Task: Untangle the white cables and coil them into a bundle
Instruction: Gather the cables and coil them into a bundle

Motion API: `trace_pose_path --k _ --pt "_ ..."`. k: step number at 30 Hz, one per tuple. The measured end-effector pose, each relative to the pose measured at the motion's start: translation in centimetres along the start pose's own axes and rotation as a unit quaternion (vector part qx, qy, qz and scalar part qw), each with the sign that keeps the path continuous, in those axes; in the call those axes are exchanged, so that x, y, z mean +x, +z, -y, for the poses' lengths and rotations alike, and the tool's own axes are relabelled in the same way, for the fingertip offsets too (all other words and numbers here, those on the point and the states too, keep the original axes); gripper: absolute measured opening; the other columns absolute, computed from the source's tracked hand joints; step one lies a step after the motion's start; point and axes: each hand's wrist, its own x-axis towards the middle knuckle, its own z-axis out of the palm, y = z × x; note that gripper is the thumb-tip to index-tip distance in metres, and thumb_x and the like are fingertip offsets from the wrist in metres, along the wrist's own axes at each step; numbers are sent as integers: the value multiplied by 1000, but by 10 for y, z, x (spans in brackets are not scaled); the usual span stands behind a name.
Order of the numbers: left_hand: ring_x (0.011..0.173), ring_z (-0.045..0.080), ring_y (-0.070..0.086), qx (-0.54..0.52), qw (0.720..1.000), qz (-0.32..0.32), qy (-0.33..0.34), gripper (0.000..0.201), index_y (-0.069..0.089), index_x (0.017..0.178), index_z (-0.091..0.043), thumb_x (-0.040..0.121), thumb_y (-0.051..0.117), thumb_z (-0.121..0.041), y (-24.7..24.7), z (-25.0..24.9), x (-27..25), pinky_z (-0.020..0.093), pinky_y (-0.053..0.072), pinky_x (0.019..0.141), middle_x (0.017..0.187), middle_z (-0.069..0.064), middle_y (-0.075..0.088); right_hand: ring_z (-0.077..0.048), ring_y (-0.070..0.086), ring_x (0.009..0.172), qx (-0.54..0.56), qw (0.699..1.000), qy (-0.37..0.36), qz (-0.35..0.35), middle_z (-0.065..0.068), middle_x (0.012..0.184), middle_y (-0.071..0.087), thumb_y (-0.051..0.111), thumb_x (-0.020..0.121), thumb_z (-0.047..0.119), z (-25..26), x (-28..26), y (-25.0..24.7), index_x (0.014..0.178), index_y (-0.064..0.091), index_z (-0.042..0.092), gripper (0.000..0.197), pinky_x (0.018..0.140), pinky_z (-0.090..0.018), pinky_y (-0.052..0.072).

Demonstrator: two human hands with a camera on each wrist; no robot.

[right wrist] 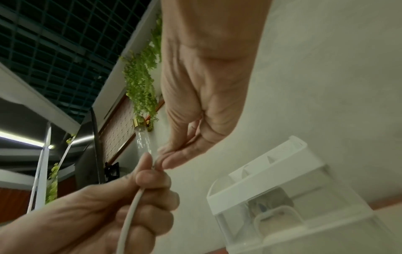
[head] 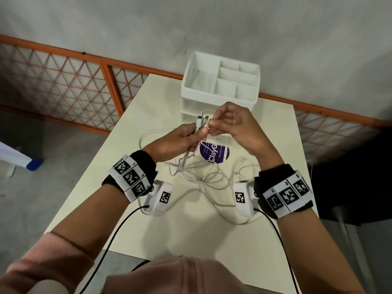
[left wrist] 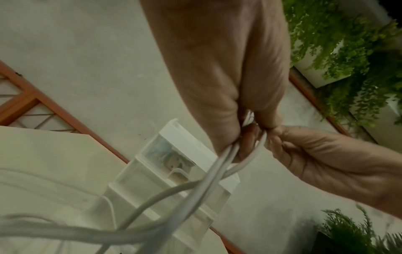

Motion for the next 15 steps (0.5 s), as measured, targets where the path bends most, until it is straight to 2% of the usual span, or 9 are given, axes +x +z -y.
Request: trace_pose_path --k 2,3,5,7,9,11,12,13,15 --pt "56 4 38 -29 999 -15 20 31 48 76 -16 102 34 -26 2 -6 -1 19 36 61 65 -5 40 -13 69 75 11 1000 -1 -23 -6 87 62 66 86 9 -5 -3 1 96 50 8 19 72 -26 56" --pt "59 3 41 -66 997 -17 28 31 47 78 -14 103 31 -24 3 -10 -1 19 37 64 68 -5 43 -13 68 83 8 1000 11 -10 -4 93 63 67 84 12 -9 -5 2 102 47 8 27 77 -28 55" --pt "62 1 48 -148 988 -5 45 33 46 77 -11 103 29 -23 6 -22 -1 18 40 68 71 -7 51 -10 63 101 -10 995 51 80 -2 106 62 75 77 11 -17 -7 9 119 42 6 54 92 -33 52" --pt "64 4 48 -161 986 -14 50 34 55 72 -18 95 36 -33 9 -31 1 22 40 71 84 3 51 2 58 111 -65 982 60 168 7 113 61 79 73 11 -25 -9 23 129 42 4 67 103 -28 46" --pt "74 6 52 -102 992 -54 45 38 62 67 -30 94 38 -39 11 -37 2 27 42 77 102 8 52 9 59 105 -92 979 47 173 10 105 67 73 80 15 -29 -7 34 114 58 10 38 97 -16 45" --pt "95 8 56 -46 992 -104 61 38 55 70 -25 100 34 -38 12 -41 3 31 44 85 106 -1 61 9 63 89 -112 981 37 156 10 85 72 64 88 19 -34 -6 38 93 67 18 5 87 -14 43" --pt "102 8 55 -32 988 -131 78 38 50 71 -22 101 32 -38 11 -43 3 31 43 90 104 -5 63 8 63 79 -116 981 33 154 8 75 71 62 90 18 -39 -6 37 88 67 19 5 82 -15 43" --pt "100 9 56 -39 983 -153 96 38 47 71 -21 101 31 -38 9 -45 2 30 43 91 99 -6 65 6 62 69 -120 979 36 158 4 67 69 61 90 16 -45 -8 35 88 67 16 6 77 -14 43" --pt "75 11 56 -124 970 -167 128 39 45 71 -20 102 27 -37 4 -51 0 28 47 79 76 -6 59 5 61 61 -149 972 64 173 -3 63 66 60 91 14 -63 -12 27 91 66 8 9 75 -19 46"
